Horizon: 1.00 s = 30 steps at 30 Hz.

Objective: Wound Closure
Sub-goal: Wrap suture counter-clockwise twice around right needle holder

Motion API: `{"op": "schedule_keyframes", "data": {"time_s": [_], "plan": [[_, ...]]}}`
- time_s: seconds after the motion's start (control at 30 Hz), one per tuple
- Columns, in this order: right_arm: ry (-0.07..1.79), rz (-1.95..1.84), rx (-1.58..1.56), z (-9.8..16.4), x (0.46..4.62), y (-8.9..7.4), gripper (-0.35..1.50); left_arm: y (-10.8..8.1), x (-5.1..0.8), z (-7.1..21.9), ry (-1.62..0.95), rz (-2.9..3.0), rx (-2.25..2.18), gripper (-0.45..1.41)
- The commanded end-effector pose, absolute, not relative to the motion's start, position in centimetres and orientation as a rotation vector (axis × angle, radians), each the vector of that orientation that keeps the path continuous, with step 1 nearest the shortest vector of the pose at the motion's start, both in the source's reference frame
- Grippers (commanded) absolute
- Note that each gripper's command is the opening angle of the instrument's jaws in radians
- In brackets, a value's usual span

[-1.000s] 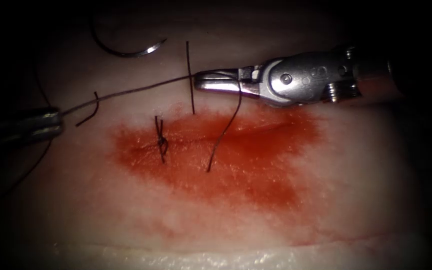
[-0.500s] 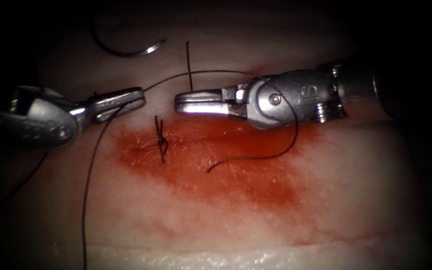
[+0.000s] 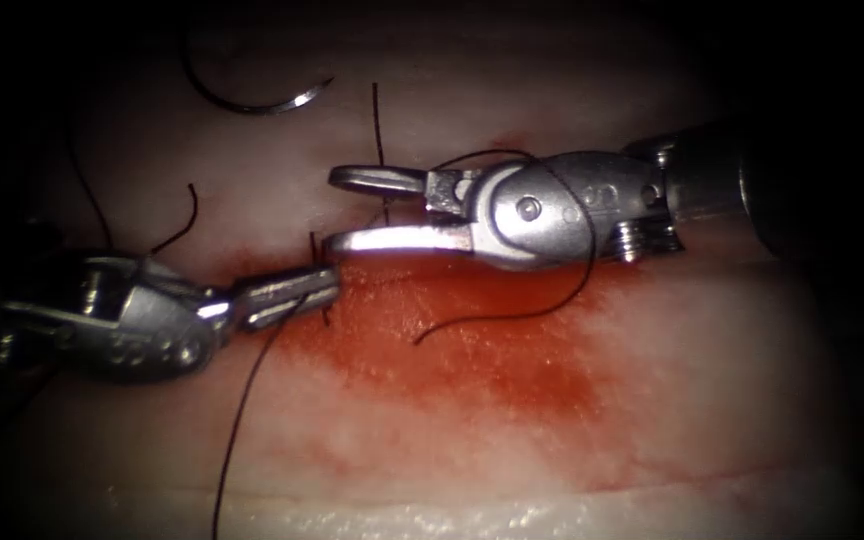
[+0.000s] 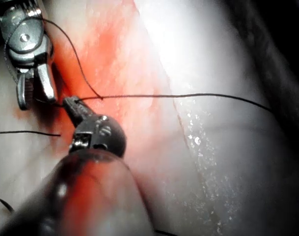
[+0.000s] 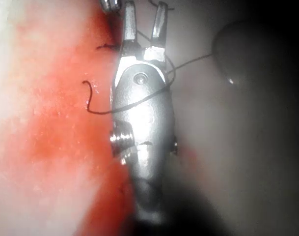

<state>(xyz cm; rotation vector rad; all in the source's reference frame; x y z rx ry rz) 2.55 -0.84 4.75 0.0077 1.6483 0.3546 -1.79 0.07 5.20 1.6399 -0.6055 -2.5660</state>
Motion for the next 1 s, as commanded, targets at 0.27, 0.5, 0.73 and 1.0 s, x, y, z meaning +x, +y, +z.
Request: {"op": "schedule_keyframes", "data": {"time_s": [0.27,0.5,0.73,1.0], "plan": [[1.582,0.393,-0.042,4.9,2.53,-0.8,0.91,-0.3,-2.06,5.0,-0.566,-2.536,1.684,-0.45],[1.549,0.373,-0.031,4.9,2.59,-0.8,0.84,-0.3,-2.19,4.8,-0.528,-2.519,1.715,-0.45],[1.470,0.278,0.029,5.0,2.61,-1.0,0.74,0.2,-2.09,4.4,-0.513,-2.492,1.763,-0.45],[1.503,0.204,0.090,5.1,2.69,-1.2,0.69,0.8,-2.01,4.4,-0.456,-2.441,1.877,-0.45]]}}
